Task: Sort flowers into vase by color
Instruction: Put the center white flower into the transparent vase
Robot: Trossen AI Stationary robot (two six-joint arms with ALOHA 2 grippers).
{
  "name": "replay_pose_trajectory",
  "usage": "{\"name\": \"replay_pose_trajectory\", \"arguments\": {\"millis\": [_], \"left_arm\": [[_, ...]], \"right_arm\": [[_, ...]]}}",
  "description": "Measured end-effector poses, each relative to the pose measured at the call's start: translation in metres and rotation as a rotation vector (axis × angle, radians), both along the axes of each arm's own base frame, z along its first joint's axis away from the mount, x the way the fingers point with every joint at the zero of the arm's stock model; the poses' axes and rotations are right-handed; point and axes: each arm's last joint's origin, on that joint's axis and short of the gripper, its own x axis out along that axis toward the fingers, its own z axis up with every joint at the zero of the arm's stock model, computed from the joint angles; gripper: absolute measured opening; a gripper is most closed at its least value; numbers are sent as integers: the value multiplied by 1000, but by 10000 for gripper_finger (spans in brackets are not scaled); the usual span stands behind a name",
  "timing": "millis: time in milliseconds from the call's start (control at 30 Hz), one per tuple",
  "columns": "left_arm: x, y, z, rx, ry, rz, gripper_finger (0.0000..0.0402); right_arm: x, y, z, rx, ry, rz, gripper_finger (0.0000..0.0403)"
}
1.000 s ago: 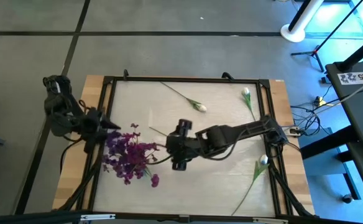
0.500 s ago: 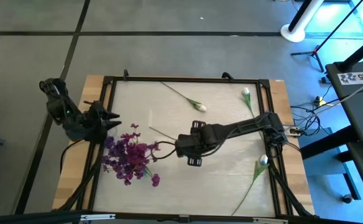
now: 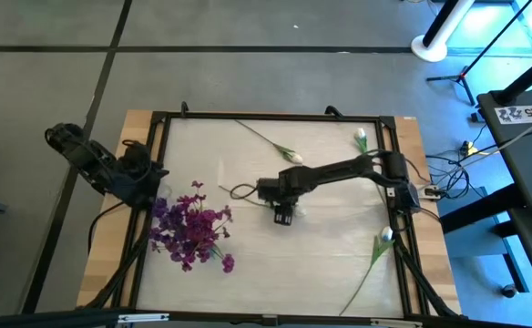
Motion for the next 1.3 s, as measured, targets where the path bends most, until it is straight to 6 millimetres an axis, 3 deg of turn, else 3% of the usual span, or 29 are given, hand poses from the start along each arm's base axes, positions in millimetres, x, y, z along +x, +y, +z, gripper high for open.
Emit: {"name": "replay_pose_trajectory", "arguments": {"millis": [100, 267, 400, 533, 633, 733, 900, 1067, 1200, 1300], "left_arm": [[-4, 2, -2, -41, 33, 45, 166], [-3, 2, -2, -142, -37, 173, 166], [0, 1, 0, -162, -82, 179, 166], [2, 0, 4, -143, -97, 139, 166], [6, -2, 12, -152, -149, 100, 166], [6, -1, 25, -139, -226, 95, 169], [2, 2, 49, -137, -334, 76, 184], [11, -5, 69, -160, -453, -90, 200], [20, -11, 82, 13, -494, -239, 203], [28, -14, 88, 142, -500, -281, 201]], "right_arm": [[-2, -10, -8, 58, 2, 20, 189], [-4, -9, -18, 62, -44, 85, 148], [-4, -8, -18, -33, -43, 190, 103], [-1, -9, -14, -100, -34, 351, 27], [4, -14, -4, -234, -5, 380, 14], [8, -21, 23, -429, 77, 417, 20], [16, -25, 76, -710, 207, 705, 7], [33, -32, 139, -1116, 304, 828, 13], [48, -32, 190, -1318, 232, 882, 5], [56, -17, 221, -1450, 111, 1018, 5]]}}
